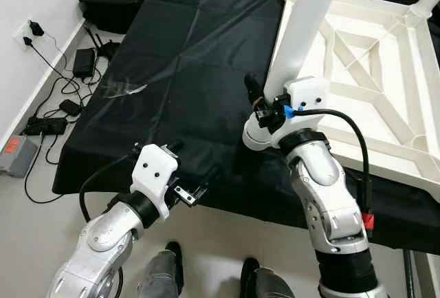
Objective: Building children table
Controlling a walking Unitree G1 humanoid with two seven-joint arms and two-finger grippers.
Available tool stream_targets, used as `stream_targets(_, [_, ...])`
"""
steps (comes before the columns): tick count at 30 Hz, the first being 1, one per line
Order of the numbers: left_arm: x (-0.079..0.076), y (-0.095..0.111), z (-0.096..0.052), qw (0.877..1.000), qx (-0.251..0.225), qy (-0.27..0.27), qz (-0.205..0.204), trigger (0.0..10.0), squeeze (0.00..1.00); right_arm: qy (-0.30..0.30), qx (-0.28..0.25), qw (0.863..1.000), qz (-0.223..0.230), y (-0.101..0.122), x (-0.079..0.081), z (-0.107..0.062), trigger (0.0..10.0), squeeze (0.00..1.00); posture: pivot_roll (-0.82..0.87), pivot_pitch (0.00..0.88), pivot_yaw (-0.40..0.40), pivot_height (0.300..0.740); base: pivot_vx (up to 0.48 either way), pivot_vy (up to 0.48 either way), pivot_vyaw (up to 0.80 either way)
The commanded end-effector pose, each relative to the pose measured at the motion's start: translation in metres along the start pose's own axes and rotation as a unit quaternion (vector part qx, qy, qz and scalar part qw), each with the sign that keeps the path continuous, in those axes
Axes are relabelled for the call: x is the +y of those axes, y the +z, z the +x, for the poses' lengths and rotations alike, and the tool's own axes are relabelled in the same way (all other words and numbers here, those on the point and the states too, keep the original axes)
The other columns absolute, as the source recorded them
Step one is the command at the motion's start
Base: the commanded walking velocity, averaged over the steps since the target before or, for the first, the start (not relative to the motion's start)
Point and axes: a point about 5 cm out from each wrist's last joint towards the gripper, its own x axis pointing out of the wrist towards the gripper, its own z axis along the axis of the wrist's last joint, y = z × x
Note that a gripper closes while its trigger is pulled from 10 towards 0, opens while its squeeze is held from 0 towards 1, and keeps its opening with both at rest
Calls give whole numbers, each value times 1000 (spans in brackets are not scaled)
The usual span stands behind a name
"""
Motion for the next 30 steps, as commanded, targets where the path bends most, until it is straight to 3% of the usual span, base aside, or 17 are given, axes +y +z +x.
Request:
stream_targets(1, [1, -4, -1, 1000, 9, -2, 5, 10000, 0, -97, 45, 994, -36, -17, -21, -9, 10000, 0, 181, 272, -47, 740, 0, 0, 0])
stream_targets(7, [2, -3, 0, 1000, 7, -3, 7, 10000, 0, -174, 62, 982, -42, -20, -25, -14, 10000, 0, 184, 271, -46, 740, 0, 0, 0])
stream_targets(21, [4, -2, 1, 1000, 6, -5, 12, 10000, 0, -270, 86, 958, -36, -26, -37, -19, 10000, 0, 191, 273, -46, 740, 0, 0, 0])
stream_targets(30, [5, -2, 4, 1000, 4, -12, 14, 10000, 0, -365, 103, 922, -73, -33, -77, -28, 10000, 0, 200, 270, -16, 740, 0, 0, 0])
